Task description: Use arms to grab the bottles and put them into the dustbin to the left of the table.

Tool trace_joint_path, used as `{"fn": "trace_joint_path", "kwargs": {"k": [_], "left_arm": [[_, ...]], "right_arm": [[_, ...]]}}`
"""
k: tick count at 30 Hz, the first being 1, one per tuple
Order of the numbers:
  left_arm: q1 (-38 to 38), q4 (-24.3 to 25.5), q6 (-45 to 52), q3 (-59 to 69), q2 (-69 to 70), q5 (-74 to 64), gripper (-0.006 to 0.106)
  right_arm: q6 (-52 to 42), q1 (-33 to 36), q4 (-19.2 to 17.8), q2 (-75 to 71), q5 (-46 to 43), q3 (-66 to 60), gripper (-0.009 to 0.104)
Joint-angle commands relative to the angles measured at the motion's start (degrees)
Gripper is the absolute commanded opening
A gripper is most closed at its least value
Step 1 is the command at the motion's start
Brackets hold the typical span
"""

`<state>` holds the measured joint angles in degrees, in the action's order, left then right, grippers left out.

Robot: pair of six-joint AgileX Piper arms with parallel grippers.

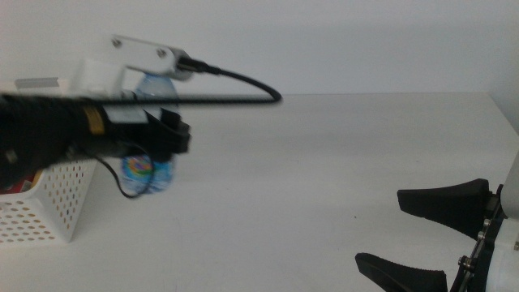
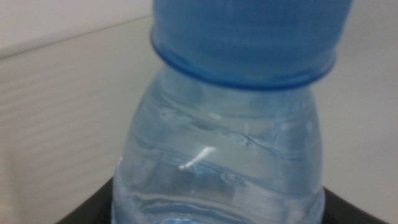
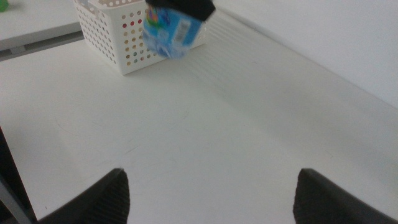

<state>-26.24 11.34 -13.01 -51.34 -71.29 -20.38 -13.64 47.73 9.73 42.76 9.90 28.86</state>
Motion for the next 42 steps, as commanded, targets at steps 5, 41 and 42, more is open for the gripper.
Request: {"fn": "trace_joint_path", "kwargs": {"k": [5,41,42], "left_arm": [[8.8,-16.8,20.0,-10.9,1.5,-8.0,-0.005],[44.7,-24.3,31.2,-38.5,-28.3,-38.8,-0.005],[44.7,-24.3,31.2,-38.5,-29.0,-38.1,-0.005]], "right_arm": [[-0.5,0.1,0.0,-0.3,-4.0,1.4,0.070],[-0.5,0.1,0.0,-0.3,-4.0,1.4,0.070],[-0.5,0.1,0.0,-0.3,-4.0,1.4,0.070]]}}
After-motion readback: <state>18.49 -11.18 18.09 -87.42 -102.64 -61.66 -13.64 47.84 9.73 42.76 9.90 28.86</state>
